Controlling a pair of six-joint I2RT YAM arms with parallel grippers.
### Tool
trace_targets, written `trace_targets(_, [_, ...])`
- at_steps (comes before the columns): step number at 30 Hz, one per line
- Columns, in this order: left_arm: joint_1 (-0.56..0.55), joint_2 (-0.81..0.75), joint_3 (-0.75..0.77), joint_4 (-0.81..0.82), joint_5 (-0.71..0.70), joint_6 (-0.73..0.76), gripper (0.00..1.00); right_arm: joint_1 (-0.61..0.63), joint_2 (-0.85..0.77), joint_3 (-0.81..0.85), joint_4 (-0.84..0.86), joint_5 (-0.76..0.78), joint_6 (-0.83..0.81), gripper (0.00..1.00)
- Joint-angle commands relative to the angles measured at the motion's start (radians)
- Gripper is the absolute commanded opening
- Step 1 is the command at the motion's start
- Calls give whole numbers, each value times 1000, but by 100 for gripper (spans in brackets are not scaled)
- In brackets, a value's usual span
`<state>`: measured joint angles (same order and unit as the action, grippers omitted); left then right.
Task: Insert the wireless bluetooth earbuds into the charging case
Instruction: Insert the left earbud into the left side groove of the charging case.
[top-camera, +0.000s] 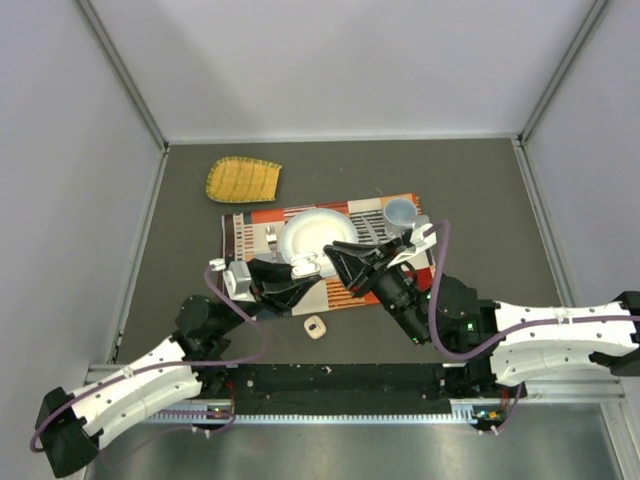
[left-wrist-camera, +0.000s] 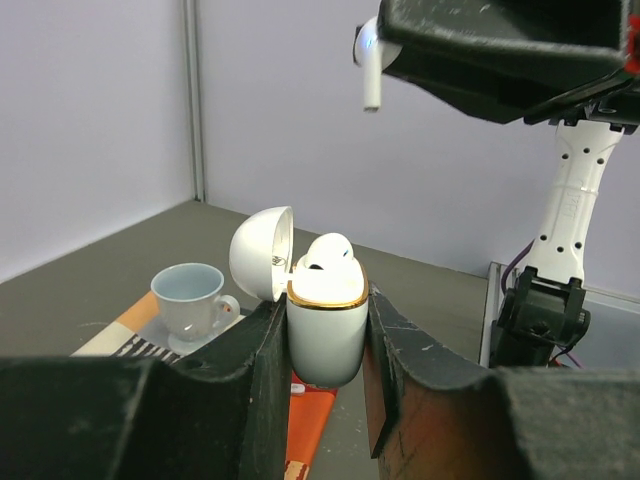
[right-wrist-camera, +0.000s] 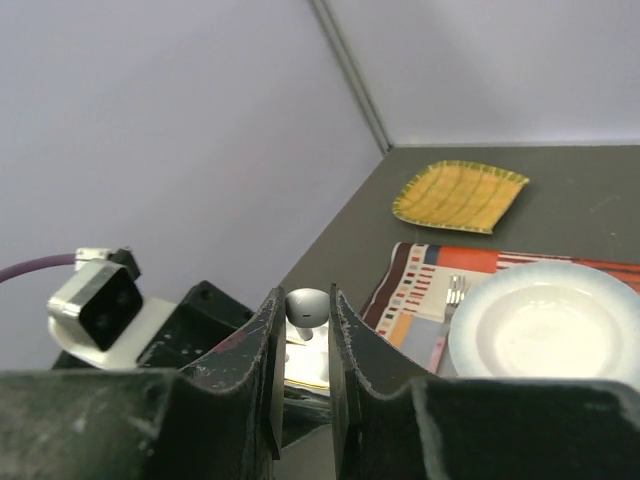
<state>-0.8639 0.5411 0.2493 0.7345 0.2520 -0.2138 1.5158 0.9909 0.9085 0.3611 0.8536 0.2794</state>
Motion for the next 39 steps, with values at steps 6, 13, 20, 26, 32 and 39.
trace_targets(6, [0, 29, 22, 109, 4, 7, 0, 18, 29, 67, 67, -123, 12, 0])
trace_targets(13, [0, 37, 30, 124, 1, 10, 0, 21, 74, 56, 94, -116, 21, 0])
trace_targets(20, [-1, 39, 22, 146, 4, 8, 0, 24, 117, 47, 110, -111, 38, 0])
trace_targets(26, [-3, 26, 22, 146, -3, 7, 0, 26, 127, 35, 118, -84, 55, 0])
trace_targets(32, [-3, 28, 27, 146, -3, 5, 0, 26, 140, 36, 98, -79, 64, 0])
trace_targets(39, [-4, 22, 30, 144, -3, 1, 0, 24, 149, 29, 91, -59, 75, 0])
